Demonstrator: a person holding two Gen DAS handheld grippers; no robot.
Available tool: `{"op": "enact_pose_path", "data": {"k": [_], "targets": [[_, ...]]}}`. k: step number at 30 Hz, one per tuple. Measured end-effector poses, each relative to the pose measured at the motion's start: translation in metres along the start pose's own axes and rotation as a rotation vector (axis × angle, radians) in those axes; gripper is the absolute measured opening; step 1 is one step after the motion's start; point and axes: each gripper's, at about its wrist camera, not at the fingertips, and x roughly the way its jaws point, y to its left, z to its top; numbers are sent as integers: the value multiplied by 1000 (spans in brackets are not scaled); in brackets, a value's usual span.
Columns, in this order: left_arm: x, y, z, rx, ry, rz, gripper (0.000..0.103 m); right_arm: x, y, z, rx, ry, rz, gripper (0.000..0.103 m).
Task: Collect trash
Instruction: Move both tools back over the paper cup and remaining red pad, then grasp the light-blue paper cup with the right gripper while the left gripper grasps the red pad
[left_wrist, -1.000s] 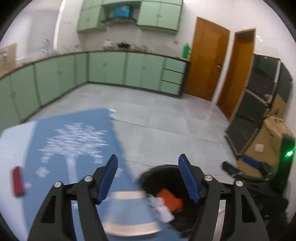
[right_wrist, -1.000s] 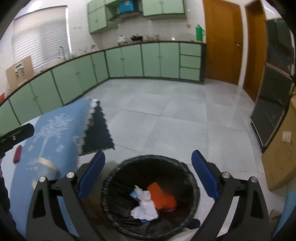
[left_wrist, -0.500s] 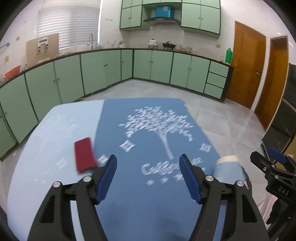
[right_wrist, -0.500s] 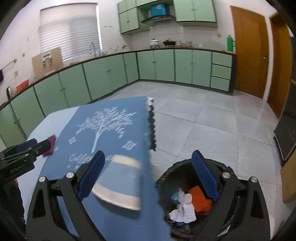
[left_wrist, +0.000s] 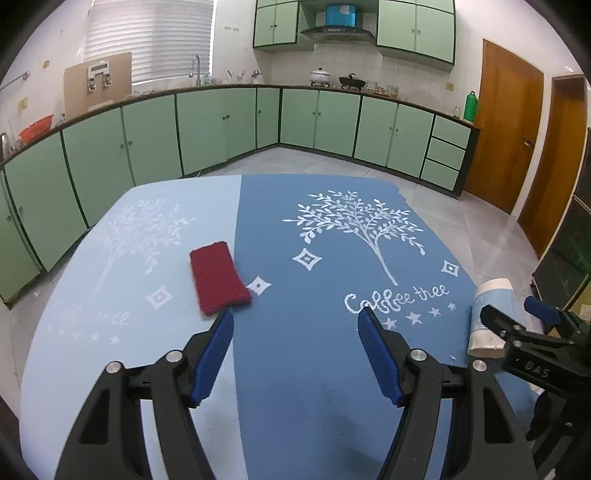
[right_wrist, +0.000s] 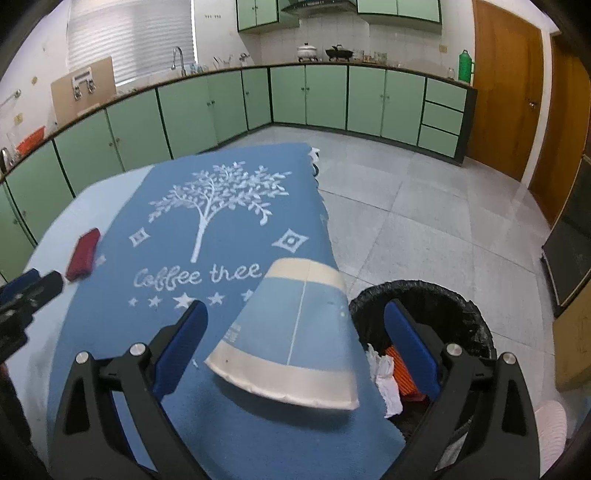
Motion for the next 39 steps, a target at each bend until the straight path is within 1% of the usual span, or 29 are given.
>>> {"op": "enact_pose_path", "data": {"k": [4,9,11,12,15,21,25,30,39], "targets": [[3,6,-2,-15,12,-3,68,6,5,-5,-14,35,10,94],[7,11,-2,-29,24,-3,68,11,13,-10,-48,57,20,92],[8,12,-3,-32,27,-4,68,13,15,-11,-53,61,25,85],[9,13,-3,-33,28,-4,68,13,15,-11,-57,64,29,79],[11,15,-4,-37,34,-4,68,14,15,-12,-62,65,37,78],[14,17,-5,-43,45,-3,69,8,18,-8,-95,43,58,67],[15,18,-4,-44,47,3,69,4,22,-7,-114,29,104,62],[20,24,-1,-55,53,24,69,0,29,-4,-131,2,138,60],[35,41,14,-89,57,82,69,12,42,21,-140,-20,174,60]]}}
